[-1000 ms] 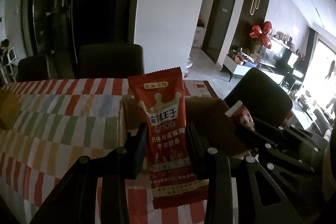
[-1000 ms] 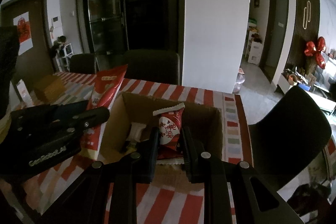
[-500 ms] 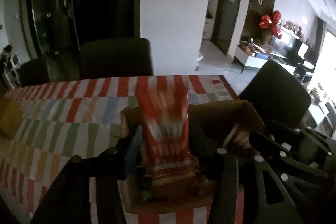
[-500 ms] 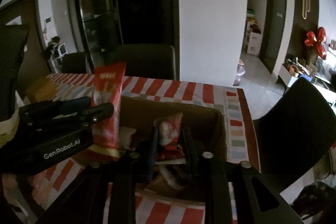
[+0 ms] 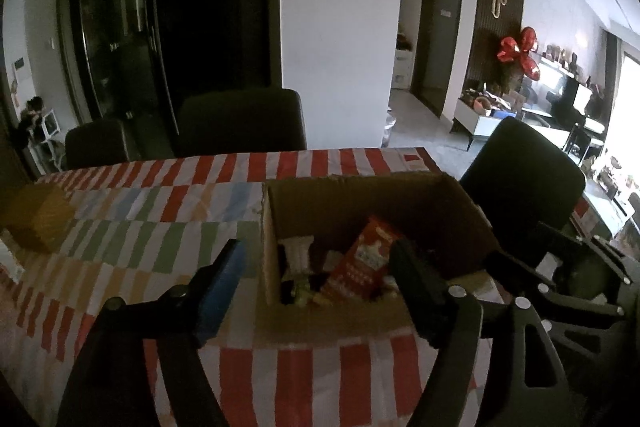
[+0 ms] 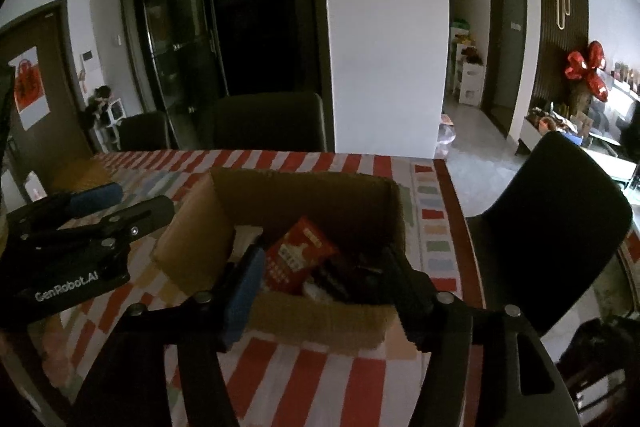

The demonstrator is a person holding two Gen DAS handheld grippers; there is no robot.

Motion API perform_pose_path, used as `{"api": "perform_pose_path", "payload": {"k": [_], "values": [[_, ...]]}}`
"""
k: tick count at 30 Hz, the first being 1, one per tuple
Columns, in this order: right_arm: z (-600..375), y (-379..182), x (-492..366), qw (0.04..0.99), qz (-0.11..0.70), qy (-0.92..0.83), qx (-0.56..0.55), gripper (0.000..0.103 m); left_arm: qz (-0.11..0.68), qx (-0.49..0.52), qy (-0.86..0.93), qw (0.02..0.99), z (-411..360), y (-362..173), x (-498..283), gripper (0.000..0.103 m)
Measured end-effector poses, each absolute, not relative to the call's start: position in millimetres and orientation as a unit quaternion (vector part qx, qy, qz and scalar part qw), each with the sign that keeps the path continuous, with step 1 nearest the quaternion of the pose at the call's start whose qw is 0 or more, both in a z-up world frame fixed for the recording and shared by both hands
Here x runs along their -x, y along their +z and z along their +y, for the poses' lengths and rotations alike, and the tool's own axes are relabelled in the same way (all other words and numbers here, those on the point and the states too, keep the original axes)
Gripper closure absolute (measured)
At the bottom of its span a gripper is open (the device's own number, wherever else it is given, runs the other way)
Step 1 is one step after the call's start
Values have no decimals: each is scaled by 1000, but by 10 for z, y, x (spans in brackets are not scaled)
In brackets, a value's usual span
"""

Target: Organize snacks

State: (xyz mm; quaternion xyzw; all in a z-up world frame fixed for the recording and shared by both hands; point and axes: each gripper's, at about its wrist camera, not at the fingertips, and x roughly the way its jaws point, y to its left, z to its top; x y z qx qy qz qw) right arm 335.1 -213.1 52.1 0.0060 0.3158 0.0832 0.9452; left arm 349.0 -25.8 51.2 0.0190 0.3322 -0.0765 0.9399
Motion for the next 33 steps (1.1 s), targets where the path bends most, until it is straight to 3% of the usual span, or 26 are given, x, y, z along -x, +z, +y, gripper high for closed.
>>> {"api": "perform_pose_path", "payload": {"k": [16,33], "values": [[-2156,748,-2204,961,269,56,2,25,270,-65,-59,959,-226,725,-2187,7],[-2012,695,-1372,965,253,62,16,19,271,-41,-62,960,-41,643,-1350,0]]}}
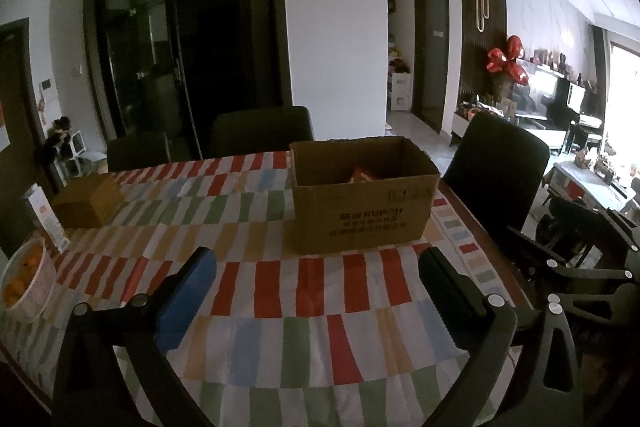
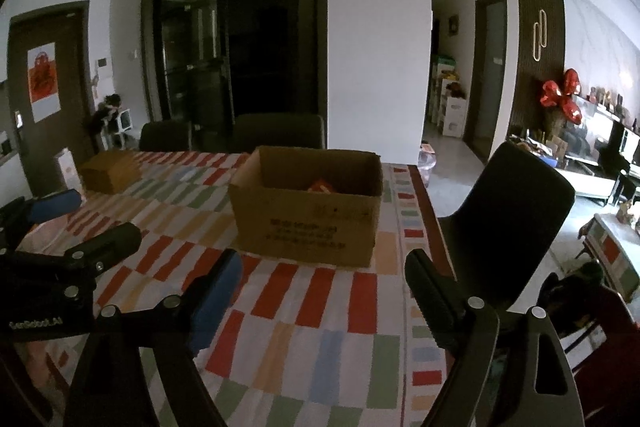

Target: Organize snacks

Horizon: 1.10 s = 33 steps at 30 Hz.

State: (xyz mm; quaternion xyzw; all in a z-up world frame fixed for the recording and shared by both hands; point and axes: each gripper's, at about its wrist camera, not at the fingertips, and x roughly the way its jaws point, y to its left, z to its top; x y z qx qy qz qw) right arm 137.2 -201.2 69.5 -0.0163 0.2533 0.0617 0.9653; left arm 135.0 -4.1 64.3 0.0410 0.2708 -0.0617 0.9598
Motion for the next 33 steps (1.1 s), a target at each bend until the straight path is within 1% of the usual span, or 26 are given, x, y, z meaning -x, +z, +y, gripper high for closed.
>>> {"api": "perform_pose_path", "payload": {"k": [11,33], "values": [[-2022,716,-1236,966,252,61,6,19,271,-36,-57,960,-12,635,-1205,0],[-2044,782,-1115,968,244,55,6,19,236,-49,-44,969,-55,744,-1065,0]]}}
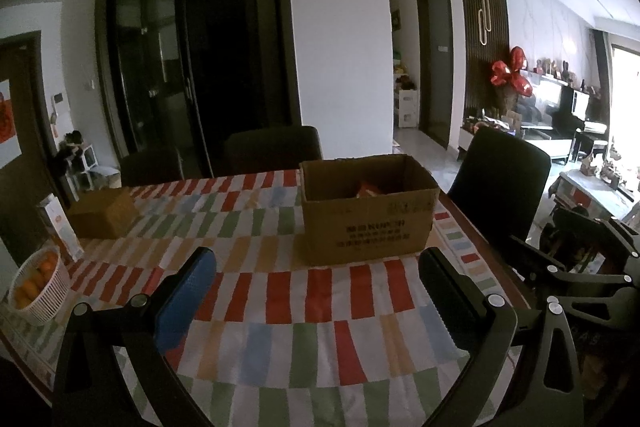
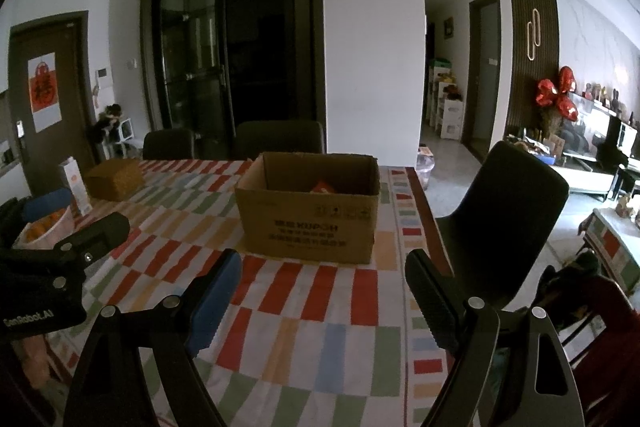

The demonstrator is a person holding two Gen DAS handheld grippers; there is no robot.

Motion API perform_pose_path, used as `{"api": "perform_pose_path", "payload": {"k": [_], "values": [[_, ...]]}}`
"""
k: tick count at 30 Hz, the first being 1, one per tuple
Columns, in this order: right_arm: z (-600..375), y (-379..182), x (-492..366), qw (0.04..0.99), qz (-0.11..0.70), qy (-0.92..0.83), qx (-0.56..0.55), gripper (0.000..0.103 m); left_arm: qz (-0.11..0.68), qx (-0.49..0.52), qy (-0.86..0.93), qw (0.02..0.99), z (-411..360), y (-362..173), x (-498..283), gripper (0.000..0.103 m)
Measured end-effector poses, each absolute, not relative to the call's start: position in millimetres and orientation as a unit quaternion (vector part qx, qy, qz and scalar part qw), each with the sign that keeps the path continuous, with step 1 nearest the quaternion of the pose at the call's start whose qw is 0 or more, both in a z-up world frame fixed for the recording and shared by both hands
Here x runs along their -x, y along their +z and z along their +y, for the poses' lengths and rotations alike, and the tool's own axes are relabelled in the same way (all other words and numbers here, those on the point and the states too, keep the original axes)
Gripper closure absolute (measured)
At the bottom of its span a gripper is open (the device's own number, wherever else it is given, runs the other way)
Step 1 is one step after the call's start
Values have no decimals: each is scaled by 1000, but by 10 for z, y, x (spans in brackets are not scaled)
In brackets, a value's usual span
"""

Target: Organize snacks

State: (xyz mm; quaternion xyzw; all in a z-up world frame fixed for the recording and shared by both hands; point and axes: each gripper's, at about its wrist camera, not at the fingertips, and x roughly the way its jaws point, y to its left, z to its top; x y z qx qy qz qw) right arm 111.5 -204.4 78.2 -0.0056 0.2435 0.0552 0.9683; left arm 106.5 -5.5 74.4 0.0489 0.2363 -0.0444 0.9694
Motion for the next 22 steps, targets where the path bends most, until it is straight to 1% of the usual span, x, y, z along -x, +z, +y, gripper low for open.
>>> {"api": "perform_pose_path", "payload": {"k": [22], "values": [[-2024,761,-1114,967,250,55,3,19,238,-49,-42,969,-60,737,-1064,0]]}}
